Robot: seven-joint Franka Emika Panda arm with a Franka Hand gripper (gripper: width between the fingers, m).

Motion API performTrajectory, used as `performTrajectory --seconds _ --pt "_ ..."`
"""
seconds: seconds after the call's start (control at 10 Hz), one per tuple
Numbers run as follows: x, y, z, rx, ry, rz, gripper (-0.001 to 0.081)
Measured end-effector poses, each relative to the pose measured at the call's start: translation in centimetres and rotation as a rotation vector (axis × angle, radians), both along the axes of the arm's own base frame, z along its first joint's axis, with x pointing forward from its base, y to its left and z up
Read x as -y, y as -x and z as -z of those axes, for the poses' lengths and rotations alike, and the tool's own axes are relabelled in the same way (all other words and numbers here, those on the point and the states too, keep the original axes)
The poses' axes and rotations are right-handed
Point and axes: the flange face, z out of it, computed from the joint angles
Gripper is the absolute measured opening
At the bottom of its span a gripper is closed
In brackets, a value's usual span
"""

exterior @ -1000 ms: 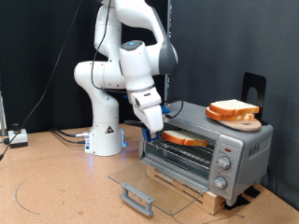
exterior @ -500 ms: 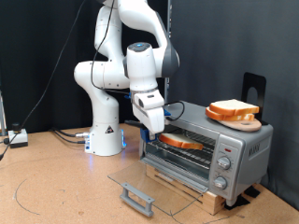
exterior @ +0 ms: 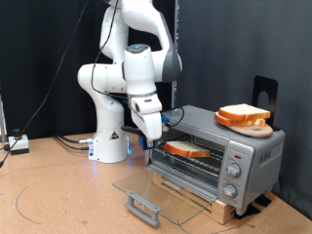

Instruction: Make a piece of toast with the oven

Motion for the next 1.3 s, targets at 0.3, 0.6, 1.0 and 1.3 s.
performTrajectory --seconds 0.3,0.6,1.0,1.3 --pt "1.1 0.0 -0.1 0.001 0.004 0.001 0.0395" --pt "-0.5 0.2 0.1 -0.016 -0.019 -0.04 0.0395" --pt "-3.6 0.6 0.5 -0.027 -0.021 -0.054 0.0395" --pt "-2.9 0.4 0.6 -0.032 -0.01 -0.007 0.0395"
